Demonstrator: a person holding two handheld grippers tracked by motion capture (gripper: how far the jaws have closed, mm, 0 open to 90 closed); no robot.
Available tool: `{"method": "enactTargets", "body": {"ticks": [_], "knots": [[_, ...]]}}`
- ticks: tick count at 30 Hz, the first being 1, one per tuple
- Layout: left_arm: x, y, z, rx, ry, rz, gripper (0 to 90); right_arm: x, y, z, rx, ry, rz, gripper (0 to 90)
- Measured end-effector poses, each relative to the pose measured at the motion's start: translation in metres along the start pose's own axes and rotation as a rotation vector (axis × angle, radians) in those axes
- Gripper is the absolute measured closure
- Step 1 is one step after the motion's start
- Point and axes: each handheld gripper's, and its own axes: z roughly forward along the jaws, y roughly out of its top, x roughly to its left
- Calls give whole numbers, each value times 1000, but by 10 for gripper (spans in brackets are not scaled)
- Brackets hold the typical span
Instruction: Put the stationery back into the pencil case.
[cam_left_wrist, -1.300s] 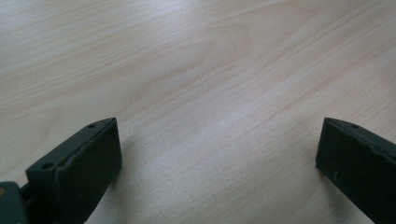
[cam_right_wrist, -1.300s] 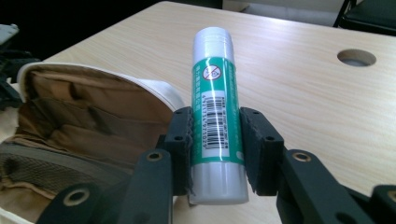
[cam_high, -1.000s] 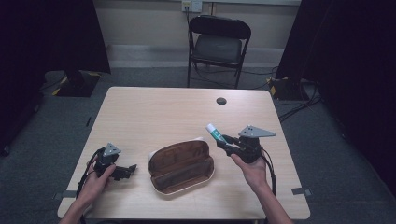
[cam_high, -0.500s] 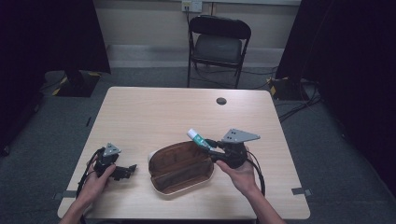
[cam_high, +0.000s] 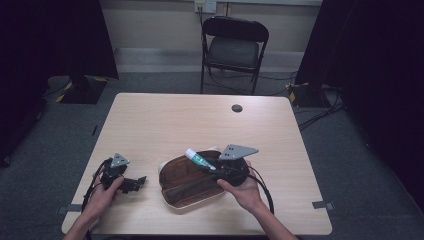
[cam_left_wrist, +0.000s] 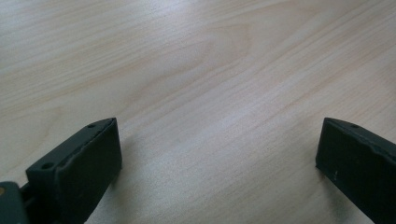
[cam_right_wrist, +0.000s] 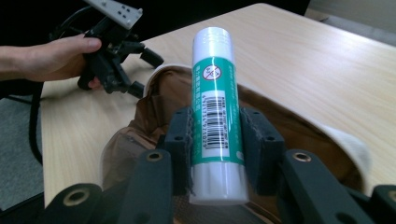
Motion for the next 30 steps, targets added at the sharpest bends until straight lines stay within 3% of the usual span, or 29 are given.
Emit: {"method": "enactTargets", "body": {"ticks": [11,19,30], "knots": [[0,0,0,-1,0,-1,0,12,-15,29,92,54,-27,661],[0,0,0,-1,0,-2,0,12,-26,48,162,80,-25,661],[0,0,0,0,0,0,0,7,-28,56,176,73,-13,658]]}}
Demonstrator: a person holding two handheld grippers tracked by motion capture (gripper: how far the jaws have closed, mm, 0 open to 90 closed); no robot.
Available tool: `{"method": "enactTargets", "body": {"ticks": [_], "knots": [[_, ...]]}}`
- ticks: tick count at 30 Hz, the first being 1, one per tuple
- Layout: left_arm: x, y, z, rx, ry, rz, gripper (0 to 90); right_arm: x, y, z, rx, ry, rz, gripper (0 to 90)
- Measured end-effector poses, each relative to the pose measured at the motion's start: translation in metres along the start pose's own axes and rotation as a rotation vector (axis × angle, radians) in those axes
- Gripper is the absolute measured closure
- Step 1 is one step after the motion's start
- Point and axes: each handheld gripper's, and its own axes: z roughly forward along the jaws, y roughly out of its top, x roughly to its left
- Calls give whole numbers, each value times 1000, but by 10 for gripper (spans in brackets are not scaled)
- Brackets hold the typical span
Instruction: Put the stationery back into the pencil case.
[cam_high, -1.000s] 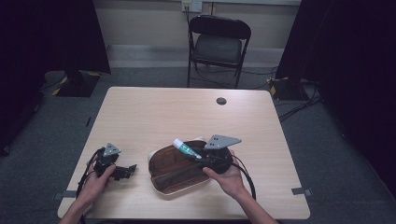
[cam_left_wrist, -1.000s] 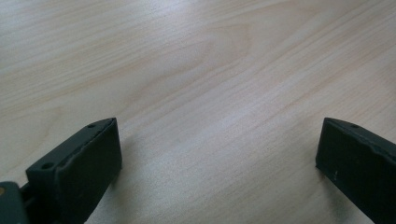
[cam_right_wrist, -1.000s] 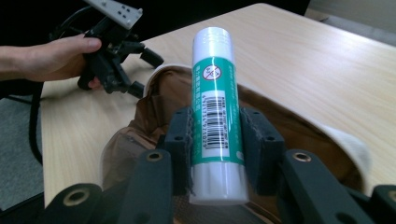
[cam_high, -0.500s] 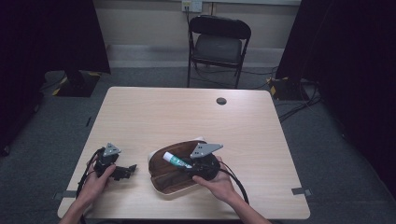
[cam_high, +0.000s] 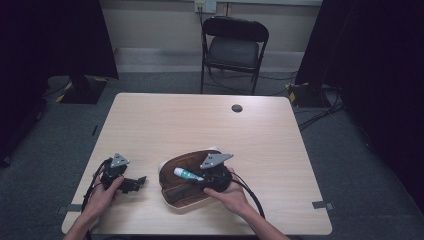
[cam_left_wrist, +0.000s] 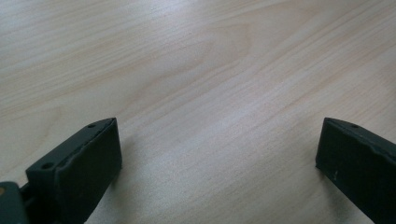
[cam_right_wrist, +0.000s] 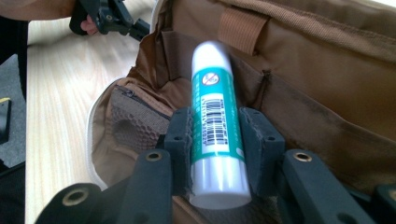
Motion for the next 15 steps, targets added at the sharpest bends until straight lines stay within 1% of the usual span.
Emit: {"method": "enactTargets", "body": {"ticks": [3,6,7,12,14,15], "knots": [[0,0,0,-1,0,0,0,-3,1,1,-4,-20,7,589],[0,0,0,-1,0,0,0,-6,1,2,4,-27,11,597],[0,0,0,-1,0,0,0,-9,0,2,5,-31,24,597],[0,0,0,-2,0,-2,0,-14,-1,3,8,-26,35,592],[0,0,0,-2,0,-2,0,-19,-3,1,2,-38,49,584],[0,0,0,-2,0,-1,0,-19,-3,1,2,-38,49,584]]}}
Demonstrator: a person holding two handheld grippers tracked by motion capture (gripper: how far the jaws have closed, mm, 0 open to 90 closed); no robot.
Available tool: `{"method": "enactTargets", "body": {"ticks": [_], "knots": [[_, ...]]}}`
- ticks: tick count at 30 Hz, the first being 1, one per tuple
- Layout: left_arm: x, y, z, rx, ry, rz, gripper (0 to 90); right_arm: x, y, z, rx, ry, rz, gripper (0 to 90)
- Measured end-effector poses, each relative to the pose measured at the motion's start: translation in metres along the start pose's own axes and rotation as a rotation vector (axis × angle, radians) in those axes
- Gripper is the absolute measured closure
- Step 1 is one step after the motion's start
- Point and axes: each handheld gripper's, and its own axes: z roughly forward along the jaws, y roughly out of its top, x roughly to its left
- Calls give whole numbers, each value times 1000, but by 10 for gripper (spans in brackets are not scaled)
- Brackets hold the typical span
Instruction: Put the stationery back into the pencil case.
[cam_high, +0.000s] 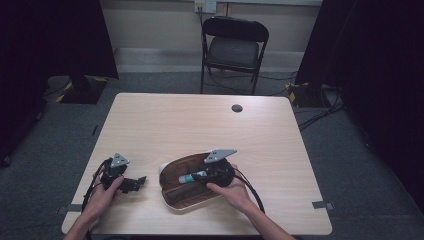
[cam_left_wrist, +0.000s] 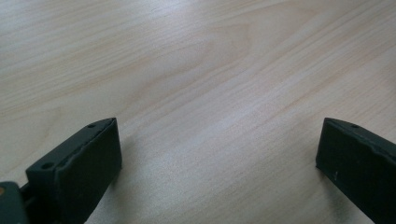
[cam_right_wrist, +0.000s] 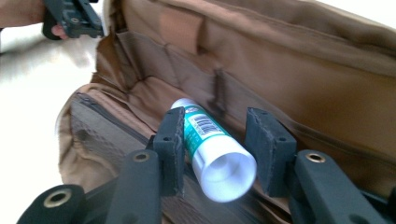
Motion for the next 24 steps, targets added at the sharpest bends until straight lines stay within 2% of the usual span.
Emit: {"method": "enactTargets", "body": {"ticks": [8,18,24], "knots": [[1,0,0,2,-1,6,0,-10,-4,-10,-6,-60,30,510],[1,1,1,3,-3,5,0,-20,-9,-28,-36,-97,63,582],[0,1,1,1,-5,-1,0,-24,-10,-38,-57,-114,83,556]]}}
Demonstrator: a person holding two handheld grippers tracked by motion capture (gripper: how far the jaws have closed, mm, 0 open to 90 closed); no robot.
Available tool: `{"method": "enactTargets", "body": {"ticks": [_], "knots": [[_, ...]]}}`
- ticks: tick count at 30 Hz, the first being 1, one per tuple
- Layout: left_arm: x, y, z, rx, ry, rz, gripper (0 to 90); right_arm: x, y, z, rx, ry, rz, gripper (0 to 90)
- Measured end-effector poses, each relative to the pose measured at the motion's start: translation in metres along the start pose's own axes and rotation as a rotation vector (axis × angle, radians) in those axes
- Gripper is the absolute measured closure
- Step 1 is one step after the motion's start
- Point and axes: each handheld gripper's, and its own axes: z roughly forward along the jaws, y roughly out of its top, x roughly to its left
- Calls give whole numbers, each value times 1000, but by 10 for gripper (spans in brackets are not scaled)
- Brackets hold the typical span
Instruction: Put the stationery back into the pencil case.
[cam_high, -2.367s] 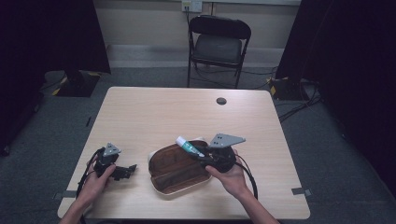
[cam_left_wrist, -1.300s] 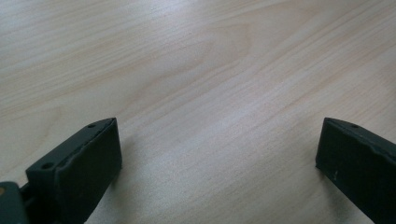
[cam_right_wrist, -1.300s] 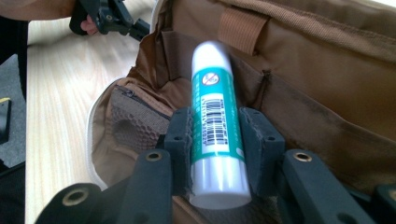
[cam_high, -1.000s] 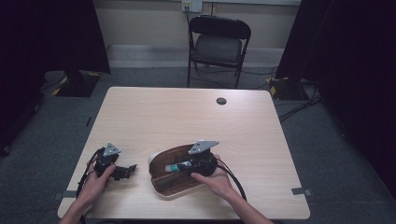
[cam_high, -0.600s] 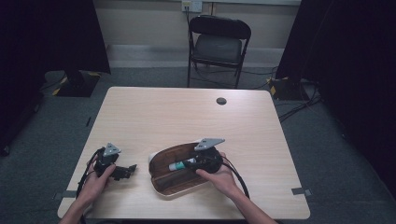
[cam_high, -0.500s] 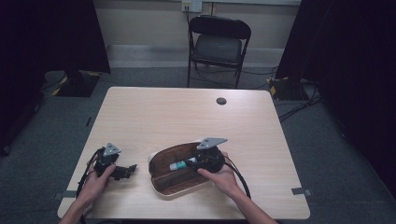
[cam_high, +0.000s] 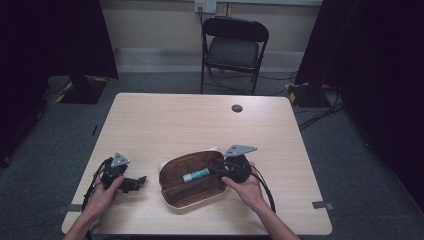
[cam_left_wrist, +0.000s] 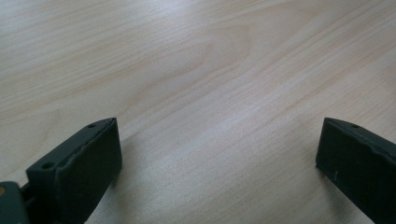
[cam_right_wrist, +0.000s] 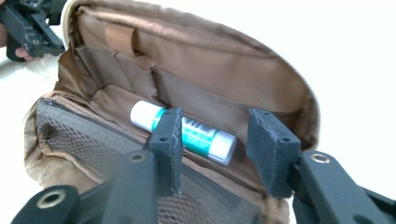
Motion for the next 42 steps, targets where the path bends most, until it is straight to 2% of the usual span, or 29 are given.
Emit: {"method": "enactTargets", "body": {"ticks": [1,8,19,21,23,31,32,42], "knots": [[1,0,0,1,6,10,0,-1,0,-2,-7,-5,2,550],[0,0,0,1,5,8,0,-10,0,-16,-37,-36,21,517],[0,0,0,2,-2,3,0,-29,-7,-41,-71,-102,64,412],[0,0,0,2,-1,3,0,-30,-8,-43,-71,-100,69,405],[0,0,0,2,-1,3,0,-33,-10,-47,-69,-105,77,390],[0,0,0,2,-1,3,0,-45,-27,-64,-55,-170,114,321],[0,0,0,0,1,4,0,-50,-34,-67,-45,-194,128,301],[0,0,0,2,-1,2,0,-66,-61,-83,-19,-252,180,253]]}}
